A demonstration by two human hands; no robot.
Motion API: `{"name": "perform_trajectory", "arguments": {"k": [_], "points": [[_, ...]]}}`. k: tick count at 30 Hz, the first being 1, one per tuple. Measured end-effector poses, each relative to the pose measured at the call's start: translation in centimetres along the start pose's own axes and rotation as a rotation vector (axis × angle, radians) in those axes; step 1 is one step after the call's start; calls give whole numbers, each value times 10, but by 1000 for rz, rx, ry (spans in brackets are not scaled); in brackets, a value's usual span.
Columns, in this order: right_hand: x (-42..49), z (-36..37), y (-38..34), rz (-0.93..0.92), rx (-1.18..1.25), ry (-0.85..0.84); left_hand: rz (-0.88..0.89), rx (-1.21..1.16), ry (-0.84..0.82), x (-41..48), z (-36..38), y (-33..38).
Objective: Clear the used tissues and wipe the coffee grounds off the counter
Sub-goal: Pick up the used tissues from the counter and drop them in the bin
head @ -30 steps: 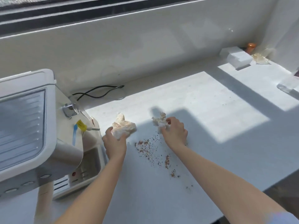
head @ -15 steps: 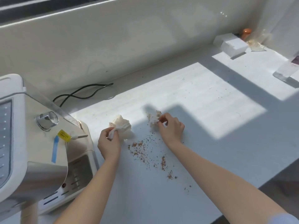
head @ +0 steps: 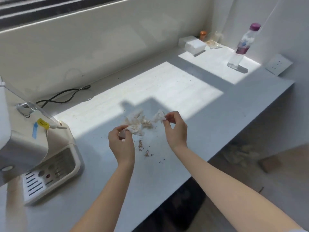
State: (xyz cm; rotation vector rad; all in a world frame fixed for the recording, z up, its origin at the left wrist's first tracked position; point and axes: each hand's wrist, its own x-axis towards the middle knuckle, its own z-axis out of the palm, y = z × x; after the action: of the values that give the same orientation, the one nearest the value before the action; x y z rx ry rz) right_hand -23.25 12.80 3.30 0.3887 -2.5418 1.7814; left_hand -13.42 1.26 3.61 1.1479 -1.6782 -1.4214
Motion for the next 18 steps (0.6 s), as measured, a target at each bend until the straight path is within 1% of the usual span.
{"name": "perform_trajectory", "arguments": {"k": [4, 7, 12, 15, 18], "points": [[-36, -54, 15, 27, 10, 51, -2, -23, -52, -57, 13, 0], [-59, -96, 27, 49, 0, 100, -3, -17, -136, -100, 24, -11], [-93, -151, 49, 112, -21, 172, 26, 0, -341, -171, 36, -29], [-113, -170, 63, 170, -31, 204, 35, 110, -509, -204, 37, -46], [-130, -180, 78, 216, -12, 236, 13, 228, -639, -224, 35, -64]]}}
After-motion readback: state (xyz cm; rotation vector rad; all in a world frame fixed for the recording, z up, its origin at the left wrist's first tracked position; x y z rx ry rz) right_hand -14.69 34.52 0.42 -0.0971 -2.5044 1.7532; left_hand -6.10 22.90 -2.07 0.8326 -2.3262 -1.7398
